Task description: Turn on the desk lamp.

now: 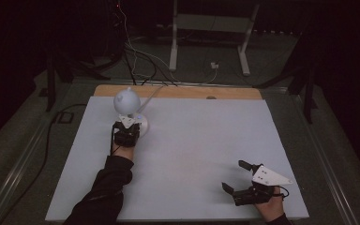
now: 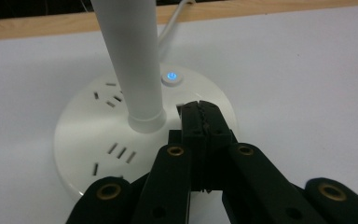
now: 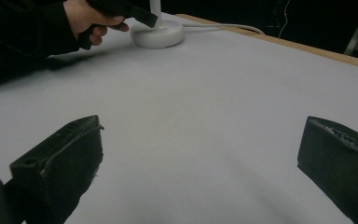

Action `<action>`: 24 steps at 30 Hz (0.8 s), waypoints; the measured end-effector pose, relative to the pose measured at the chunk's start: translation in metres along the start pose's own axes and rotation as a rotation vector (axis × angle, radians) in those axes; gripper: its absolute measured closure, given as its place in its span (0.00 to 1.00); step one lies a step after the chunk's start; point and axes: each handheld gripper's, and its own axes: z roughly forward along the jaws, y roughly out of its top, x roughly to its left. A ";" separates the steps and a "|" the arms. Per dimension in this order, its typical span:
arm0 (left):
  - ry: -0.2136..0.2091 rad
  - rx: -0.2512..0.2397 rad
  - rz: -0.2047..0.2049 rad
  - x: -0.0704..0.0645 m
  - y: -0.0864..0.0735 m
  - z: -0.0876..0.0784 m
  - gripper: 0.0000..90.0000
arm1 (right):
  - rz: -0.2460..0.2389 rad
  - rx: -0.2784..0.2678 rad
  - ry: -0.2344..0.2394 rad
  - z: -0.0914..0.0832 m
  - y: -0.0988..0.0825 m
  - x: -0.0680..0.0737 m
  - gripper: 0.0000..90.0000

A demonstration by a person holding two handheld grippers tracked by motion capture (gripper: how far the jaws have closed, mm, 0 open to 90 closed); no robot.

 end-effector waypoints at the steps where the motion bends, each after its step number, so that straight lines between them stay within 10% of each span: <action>1: 0.003 0.001 0.005 0.000 0.000 0.000 1.00 | -0.003 0.001 -0.001 0.000 0.000 0.000 0.00; 24: 0.017 0.020 0.041 -0.002 -0.002 0.003 1.00 | -0.001 0.005 0.001 0.000 0.000 0.000 0.00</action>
